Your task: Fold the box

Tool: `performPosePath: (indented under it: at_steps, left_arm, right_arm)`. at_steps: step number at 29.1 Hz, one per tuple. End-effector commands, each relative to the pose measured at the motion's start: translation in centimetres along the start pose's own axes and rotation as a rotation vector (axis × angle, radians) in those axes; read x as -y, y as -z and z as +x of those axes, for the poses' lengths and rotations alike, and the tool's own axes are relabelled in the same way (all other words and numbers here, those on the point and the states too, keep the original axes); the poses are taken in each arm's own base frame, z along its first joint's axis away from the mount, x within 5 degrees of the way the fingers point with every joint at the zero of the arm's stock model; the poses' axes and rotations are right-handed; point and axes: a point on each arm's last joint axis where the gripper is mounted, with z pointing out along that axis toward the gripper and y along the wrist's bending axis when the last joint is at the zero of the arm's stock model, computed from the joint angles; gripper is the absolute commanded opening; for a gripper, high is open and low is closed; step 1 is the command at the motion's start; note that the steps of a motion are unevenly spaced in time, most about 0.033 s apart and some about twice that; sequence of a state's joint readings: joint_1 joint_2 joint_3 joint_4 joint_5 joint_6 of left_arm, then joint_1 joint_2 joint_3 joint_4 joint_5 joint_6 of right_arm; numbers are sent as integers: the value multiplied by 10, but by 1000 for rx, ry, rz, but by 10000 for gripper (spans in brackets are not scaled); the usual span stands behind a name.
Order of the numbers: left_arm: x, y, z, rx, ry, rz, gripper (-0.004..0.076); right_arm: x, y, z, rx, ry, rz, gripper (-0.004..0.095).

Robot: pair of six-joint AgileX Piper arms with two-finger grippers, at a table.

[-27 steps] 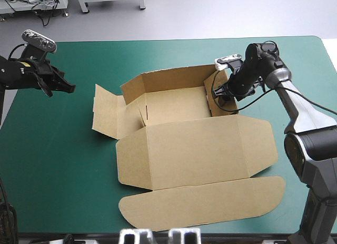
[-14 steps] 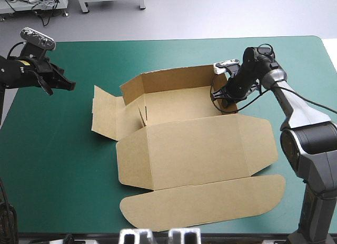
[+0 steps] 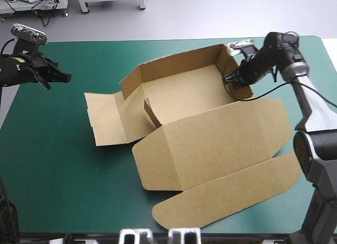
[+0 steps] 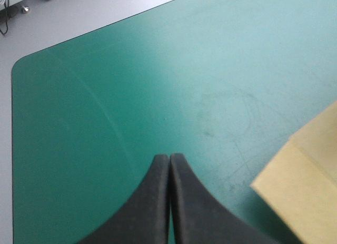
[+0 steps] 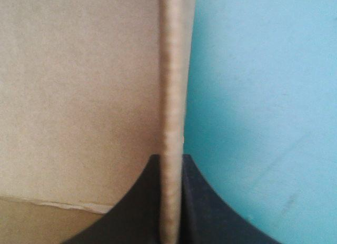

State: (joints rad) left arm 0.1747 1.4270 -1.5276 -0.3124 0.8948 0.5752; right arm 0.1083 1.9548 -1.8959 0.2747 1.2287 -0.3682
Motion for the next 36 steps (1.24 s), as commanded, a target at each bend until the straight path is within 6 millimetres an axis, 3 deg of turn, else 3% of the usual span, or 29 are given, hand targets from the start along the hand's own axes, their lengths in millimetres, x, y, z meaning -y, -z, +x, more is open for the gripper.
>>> performPosePath:
  at_steps: [1, 7, 16, 21, 31, 36]
  left_arm:
    - [-18, 2, -6, 74, 89, -28, -8]
    - [-49, -44, 18, 4, 271, 99, -9]
    - [-38, -104, 28, 46, 478, 553, 11]
    - [-11, -117, 25, 78, 422, 841, 11]
    - [65, -122, -3, 109, 319, 1040, 11]
    - [84, -115, -15, 154, 339, 1114, 11]
  right_arm:
    - [6, 72, 2, 208, -40, -89, -21]
    - [25, 105, 11, 321, -85, -120, -21]
    - [13, 112, 4, 413, -58, -260, -20]
    - [5, 110, 1, 425, -31, -296, -20]
    - [3, 109, -2, 433, -25, -279, -20]
    - [12, 106, -2, 433, -62, -178, -20]
